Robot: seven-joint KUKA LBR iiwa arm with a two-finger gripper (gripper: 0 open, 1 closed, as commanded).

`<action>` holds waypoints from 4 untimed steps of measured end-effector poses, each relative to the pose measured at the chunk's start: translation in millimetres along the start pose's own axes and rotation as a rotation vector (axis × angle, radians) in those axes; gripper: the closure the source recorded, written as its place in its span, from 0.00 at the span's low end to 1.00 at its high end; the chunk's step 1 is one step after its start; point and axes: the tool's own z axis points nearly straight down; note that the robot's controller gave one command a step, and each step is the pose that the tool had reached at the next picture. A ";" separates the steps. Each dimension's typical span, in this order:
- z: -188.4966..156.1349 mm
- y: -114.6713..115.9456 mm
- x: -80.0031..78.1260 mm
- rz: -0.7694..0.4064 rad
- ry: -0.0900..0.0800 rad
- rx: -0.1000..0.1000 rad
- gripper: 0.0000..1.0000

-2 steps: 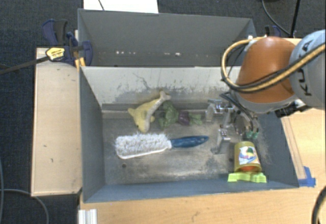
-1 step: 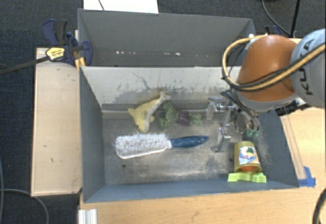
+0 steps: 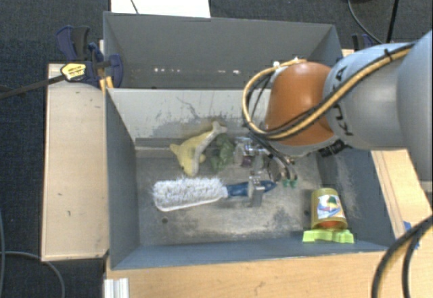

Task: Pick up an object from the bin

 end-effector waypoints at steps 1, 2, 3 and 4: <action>12.1 17.3 -0.3 -0.028 0.011 -0.002 0.00; 4.9 56.0 10.3 0.032 0.008 -0.001 0.00; 42.3 78.5 2.0 -0.079 0.009 0.000 0.00; 39.5 98.8 26.4 0.108 0.003 0.000 1.00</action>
Offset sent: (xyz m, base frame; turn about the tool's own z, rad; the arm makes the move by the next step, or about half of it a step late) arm -0.0148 0.0551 -0.0053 0.0320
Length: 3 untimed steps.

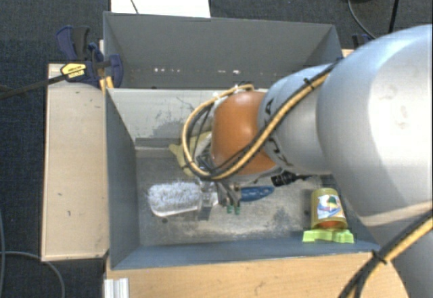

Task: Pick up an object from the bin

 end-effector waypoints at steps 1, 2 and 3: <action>0.0 0.0 0.0 0.000 0.000 0.000 1.00; -2.7 -0.2 0.3 0.000 0.001 0.000 1.00; -13.3 -0.7 1.7 0.000 0.008 0.002 1.00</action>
Offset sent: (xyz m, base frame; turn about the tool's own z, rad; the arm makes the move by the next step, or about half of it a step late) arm 0.0000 0.0001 0.0222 0.0000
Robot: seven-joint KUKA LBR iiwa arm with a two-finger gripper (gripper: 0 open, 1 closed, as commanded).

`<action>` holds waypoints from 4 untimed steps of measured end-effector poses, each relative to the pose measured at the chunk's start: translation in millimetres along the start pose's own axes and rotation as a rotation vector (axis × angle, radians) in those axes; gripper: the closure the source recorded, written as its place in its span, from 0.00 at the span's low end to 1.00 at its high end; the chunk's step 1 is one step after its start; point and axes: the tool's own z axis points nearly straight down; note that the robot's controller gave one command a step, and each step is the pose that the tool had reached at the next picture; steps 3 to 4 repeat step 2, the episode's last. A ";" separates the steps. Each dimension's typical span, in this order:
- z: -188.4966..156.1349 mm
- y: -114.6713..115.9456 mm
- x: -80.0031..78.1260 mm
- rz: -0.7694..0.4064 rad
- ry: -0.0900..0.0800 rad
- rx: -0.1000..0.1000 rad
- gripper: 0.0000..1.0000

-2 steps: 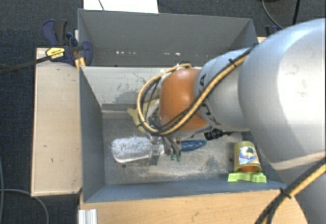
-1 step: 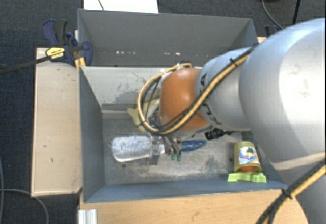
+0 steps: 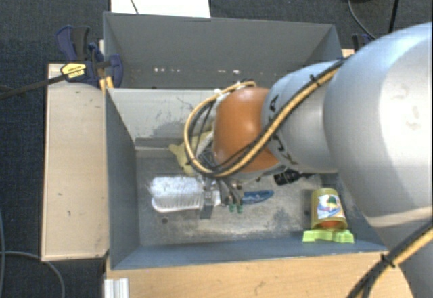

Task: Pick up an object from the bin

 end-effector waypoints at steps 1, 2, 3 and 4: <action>-13.6 0.3 -0.6 -0.001 -0.002 -0.001 1.00; -23.4 0.1 -0.1 -0.001 0.000 0.000 1.00; -23.4 0.1 -0.1 -0.001 0.000 0.000 1.00; -23.4 0.1 -0.1 -0.001 0.000 0.000 1.00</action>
Offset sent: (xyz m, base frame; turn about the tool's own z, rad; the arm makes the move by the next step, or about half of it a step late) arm 0.0000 0.0001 0.0773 0.0000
